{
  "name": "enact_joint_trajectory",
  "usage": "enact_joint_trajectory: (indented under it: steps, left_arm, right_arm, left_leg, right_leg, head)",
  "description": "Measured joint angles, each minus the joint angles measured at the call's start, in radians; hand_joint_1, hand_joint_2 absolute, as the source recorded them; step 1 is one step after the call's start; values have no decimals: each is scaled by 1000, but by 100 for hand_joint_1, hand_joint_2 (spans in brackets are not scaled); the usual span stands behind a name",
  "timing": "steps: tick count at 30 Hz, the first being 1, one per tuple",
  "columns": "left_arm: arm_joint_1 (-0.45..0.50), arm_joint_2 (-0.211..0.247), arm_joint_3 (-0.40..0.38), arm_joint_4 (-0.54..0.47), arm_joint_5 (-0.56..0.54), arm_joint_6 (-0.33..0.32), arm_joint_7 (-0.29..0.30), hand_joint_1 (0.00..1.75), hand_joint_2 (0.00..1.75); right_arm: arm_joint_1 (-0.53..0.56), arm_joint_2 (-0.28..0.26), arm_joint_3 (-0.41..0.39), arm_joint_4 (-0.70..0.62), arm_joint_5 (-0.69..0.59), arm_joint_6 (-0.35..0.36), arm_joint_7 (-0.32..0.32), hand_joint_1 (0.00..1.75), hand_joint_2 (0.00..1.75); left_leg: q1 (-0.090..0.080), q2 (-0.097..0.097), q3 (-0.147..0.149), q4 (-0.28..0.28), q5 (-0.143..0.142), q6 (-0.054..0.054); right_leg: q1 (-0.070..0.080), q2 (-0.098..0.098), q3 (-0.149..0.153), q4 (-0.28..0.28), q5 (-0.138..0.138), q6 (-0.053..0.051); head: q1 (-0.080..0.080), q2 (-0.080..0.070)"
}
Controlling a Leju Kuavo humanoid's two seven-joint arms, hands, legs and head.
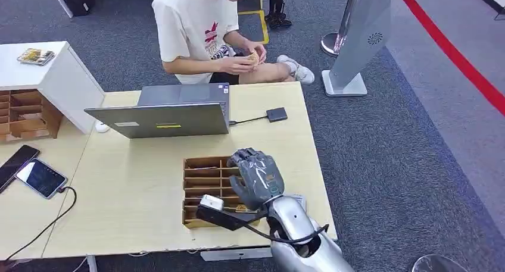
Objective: Pass the card to the sensor for recognition and then transmit it.
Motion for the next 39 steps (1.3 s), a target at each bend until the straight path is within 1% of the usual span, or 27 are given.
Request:
enact_joint_trajectory:
  steps: [1, 9, 14, 15, 16, 18, 20, 22, 25, 29, 36, 39]
  left_arm:
    - [0, 0, 0, 0, -1, 0, 0, 0, 0]
    - [-1, 0, -8, 0, -3, -2, 0, 0, 0]
    - [-1, 0, -13, 0, -4, -4, 2, 0, 0]
    - [-1, 0, -16, 0, -4, -4, 2, 0, 0]
    - [-1, 0, -18, 0, -4, -4, 3, 0, 0]
    - [-1, 1, -21, 0, -4, -5, 3, 0, 0]
    - [-1, 1, -24, 0, -4, -6, 3, 0, 0]
    - [-1, 2, -25, 0, -4, -7, 3, 0, 0]
    - [-1, 2, -26, 0, -4, -8, 5, 0, 0]
    - [0, 5, -27, 0, -4, -12, 5, 0, 0]
    - [7, 7, -34, 0, -4, -16, 9, 0, 0]
    - [8, 7, -37, 0, -4, -17, 9, 0, 0]
  right_arm:
    - [-2, 0, 0, 5, 0, 0, 0, 86, 175]
    - [-21, 6, -2, 40, 4, 0, 18, 91, 175]
    - [-31, 6, -18, 56, 7, 0, 22, 93, 175]
    - [-33, 6, -20, 58, 7, 0, 23, 93, 175]
    - [-34, 6, -21, 60, 8, 0, 25, 89, 175]
    - [-35, 6, -24, 65, 10, 0, 29, 93, 175]
    - [-37, 6, -25, 71, 16, 1, 30, 91, 175]
    - [-39, 6, -27, 76, 17, 2, 31, 94, 175]
    - [-43, 6, -29, 89, 22, 2, 35, 91, 175]
    - [-47, 6, -40, 106, 25, 1, 39, 93, 175]
    - [-49, 6, -51, 130, 28, 1, 40, 87, 175]
    - [-49, 6, -52, 138, 29, 1, 40, 89, 175]
  left_leg:
    - [0, 0, 0, 0, 0, 0]
    - [0, 0, 0, 0, 0, 0]
    - [0, 0, 0, 0, 0, 0]
    - [0, 0, 0, 0, 0, 0]
    - [0, 0, 0, 0, 0, 0]
    - [0, 0, 0, 0, 0, 0]
    - [0, 0, 0, 0, 0, 0]
    - [0, 0, 0, 0, 0, 0]
    - [0, 0, 0, 0, 0, 0]
    - [0, 0, 0, 0, 0, 0]
    - [0, 0, 0, 0, 0, 0]
    - [0, 0, 0, 0, 0, 0]
  right_leg:
    - [0, 0, 0, 0, 0, 0]
    - [0, 0, 0, 0, 0, 0]
    - [0, 0, 0, 0, 0, 0]
    - [0, 0, 0, 0, 0, 0]
    - [0, 0, 0, 0, 0, 0]
    - [0, 0, 0, 0, 0, 0]
    - [0, 0, 0, 0, 0, 0]
    - [0, 0, 0, 0, 0, 0]
    - [0, 0, 0, 0, 0, 0]
    - [0, 0, 0, 0, 0, 0]
    - [0, 0, 0, 0, 0, 0]
    - [0, 0, 0, 0, 0, 0]
  head:
    - [0, 0]
    - [0, 0]
    - [0, 0]
    - [0, 0]
    - [0, 0]
    - [0, 0]
    - [0, 0]
    - [0, 0]
    - [0, 0]
    - [0, 0]
    - [0, 0]
    - [0, 0]
